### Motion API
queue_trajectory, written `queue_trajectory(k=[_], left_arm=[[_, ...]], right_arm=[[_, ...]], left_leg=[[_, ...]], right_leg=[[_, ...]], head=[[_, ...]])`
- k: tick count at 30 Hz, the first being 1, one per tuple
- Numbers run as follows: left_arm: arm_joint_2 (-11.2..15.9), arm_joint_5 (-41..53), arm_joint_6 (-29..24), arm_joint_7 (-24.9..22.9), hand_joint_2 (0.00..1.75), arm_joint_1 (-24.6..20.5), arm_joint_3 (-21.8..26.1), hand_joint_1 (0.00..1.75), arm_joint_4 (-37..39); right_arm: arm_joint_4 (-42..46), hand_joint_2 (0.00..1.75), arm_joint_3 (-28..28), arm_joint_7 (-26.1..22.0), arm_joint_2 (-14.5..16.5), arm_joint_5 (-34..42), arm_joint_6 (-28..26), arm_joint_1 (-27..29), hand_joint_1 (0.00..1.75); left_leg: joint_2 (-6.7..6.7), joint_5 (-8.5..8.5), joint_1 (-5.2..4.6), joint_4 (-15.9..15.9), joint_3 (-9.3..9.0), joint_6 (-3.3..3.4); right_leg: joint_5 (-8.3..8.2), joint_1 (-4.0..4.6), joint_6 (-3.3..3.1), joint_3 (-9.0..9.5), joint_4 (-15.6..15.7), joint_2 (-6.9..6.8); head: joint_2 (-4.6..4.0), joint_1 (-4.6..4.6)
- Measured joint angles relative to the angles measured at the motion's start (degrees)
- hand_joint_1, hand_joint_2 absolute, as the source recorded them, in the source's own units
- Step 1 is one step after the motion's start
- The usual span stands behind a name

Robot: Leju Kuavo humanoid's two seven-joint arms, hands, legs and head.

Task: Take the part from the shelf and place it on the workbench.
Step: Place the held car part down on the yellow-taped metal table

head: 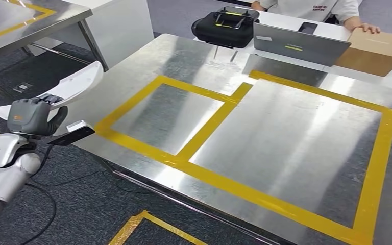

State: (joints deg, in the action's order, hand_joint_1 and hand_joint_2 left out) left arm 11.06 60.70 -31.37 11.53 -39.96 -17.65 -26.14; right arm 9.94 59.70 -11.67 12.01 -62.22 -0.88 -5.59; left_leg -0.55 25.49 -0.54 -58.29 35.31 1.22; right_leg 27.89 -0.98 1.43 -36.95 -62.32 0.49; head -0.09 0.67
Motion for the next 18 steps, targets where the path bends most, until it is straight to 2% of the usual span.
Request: queue_trajectory(k=[1,2,4,6,7,9,10,11,12,13,15,16,18], left_arm=[[-0.4,0.05,0.17,0.46,1.75,-0.23,-0.06,1.75,0.0],[-0.94,0.16,0.29,0.98,1.75,-0.45,-0.17,1.75,0.0],[-2.31,0.46,0.5,2.07,1.75,-0.81,-0.71,1.75,-0.05],[-3.83,0.55,0.94,3.25,1.75,-1.13,-1.5,1.75,-0.22],[-4.58,0.0,1.6,4.43,1.75,-1.28,-1.86,1.75,-0.32],[-6.65,-2.69,3.61,8.22,1.75,-1.21,-2.39,1.75,-0.6],[-7.78,-4.37,4.64,10.23,1.75,-0.93,-2.62,1.75,-0.81],[-8.9,-5.79,5.31,11.62,1.75,-0.59,-2.9,1.75,-1.1],[-9.89,-6.91,5.69,12.45,1.75,-0.32,-3.25,1.75,-1.42],[-10.69,-7.98,5.97,12.93,1.75,-0.17,-3.64,1.75,-1.8],[-11.89,-10.28,6.55,13.95,1.75,-0.11,-4.46,1.75,-2.69],[-12.33,-11.58,7.0,14.68,1.75,-0.12,-4.9,1.75,-3.15],[-13.0,-14.08,8.05,16.1,1.75,0.04,-5.81,1.75,-3.99]], right_arm=[[-0.01,0.0,-0.02,-0.02,-0.01,-0.03,0.04,-0.05,0.0],[-0.02,0.0,-0.03,-0.01,-0.01,-0.05,0.08,-0.05,0.0],[-0.04,0.0,-0.05,0.01,0.01,-0.11,0.15,0.13,0.0],[-0.05,0.0,-0.08,0.02,0.04,-0.14,0.16,0.24,0.0],[-0.06,0.0,-0.11,0.02,0.06,-0.16,0.19,0.25,0.0],[-0.06,0.0,-0.25,0.02,0.05,-0.16,0.27,0.32,0.0],[-0.06,0.0,-0.32,0.02,0.04,-0.16,0.33,0.4,0.0],[-0.06,0.0,-0.39,0.02,0.03,-0.19,0.39,0.47,0.0],[-0.06,0.0,-0.46,0.01,0.02,-0.25,0.45,0.52,0.0],[-0.06,0.0,-0.54,0.01,0.02,-0.37,0.52,0.53,0.0],[-0.06,0.0,-0.78,0.01,0.02,-0.74,0.63,0.53,0.0],[-0.06,0.0,-0.89,0.01,0.02,-0.91,0.68,0.54,0.0],[-0.07,0.0,-1.07,0.02,0.02,-1.09,0.79,0.61,0.0]], left_leg=[[-0.06,0.06,-0.07,-0.22,0.15,-0.19],[-0.12,0.06,-0.13,-0.36,0.29,-0.39],[-0.22,0.01,-0.13,-0.39,0.42,-0.8],[-0.19,1.29,-0.05,-1.93,1.0,-1.33],[-0.14,2.82,0.07,-4.37,1.97,-1.64],[-0.05,6.5,0.44,-11.89,5.03,-2.17],[-0.03,7.71,0.63,-15.17,6.43,-2.34],[-0.01,7.97,0.8,-16.82,7.12,-2.44],[0.02,7.15,0.95,-16.32,6.83,-2.48],[0.05,5.36,1.07,-13.48,5.41,-2.45],[0.11,1.78,1.06,-5.57,1.47,-2.25],[0.12,0.97,0.95,-2.5,-0.02,-2.06],[0.06,1.17,0.61,-0.56,-0.84,-1.63]], right_leg=[[-0.43,0.05,-0.1,1.13,2.09,0.02],[-0.26,0.13,-0.2,1.59,2.83,0.04],[-0.52,0.09,-0.59,1.82,3.09,0.0],[-0.8,-0.19,-1.18,2.01,3.4,-0.08],[-0.9,-0.34,-1.42,2.1,3.54,-0.11],[-0.93,-0.35,-1.59,2.13,3.56,-0.13],[-0.92,-0.35,-1.59,2.14,3.56,-0.15],[-0.92,-0.35,-1.58,2.16,3.55,-0.18],[-0.91,-0.35,-1.55,2.18,3.54,-0.2],[-0.89,-0.37,-1.49,2.25,3.53,-0.21],[-0.82,-0.34,-1.14,2.33,3.49,-0.17],[-0.84,-0.31,-0.82,2.27,3.45,-0.11],[-1.02,-0.29,-0.07,2.06,3.54,-0.04]], head=[[0.0,0.02],[0.01,0.04],[0.01,0.02],[0.0,0.17],[0.0,0.26],[0.0,0.4],[0.0,0.39],[0.01,0.39],[0.01,0.38],[0.01,0.37],[0.01,0.38],[0.01,0.35],[0.01,0.32]])
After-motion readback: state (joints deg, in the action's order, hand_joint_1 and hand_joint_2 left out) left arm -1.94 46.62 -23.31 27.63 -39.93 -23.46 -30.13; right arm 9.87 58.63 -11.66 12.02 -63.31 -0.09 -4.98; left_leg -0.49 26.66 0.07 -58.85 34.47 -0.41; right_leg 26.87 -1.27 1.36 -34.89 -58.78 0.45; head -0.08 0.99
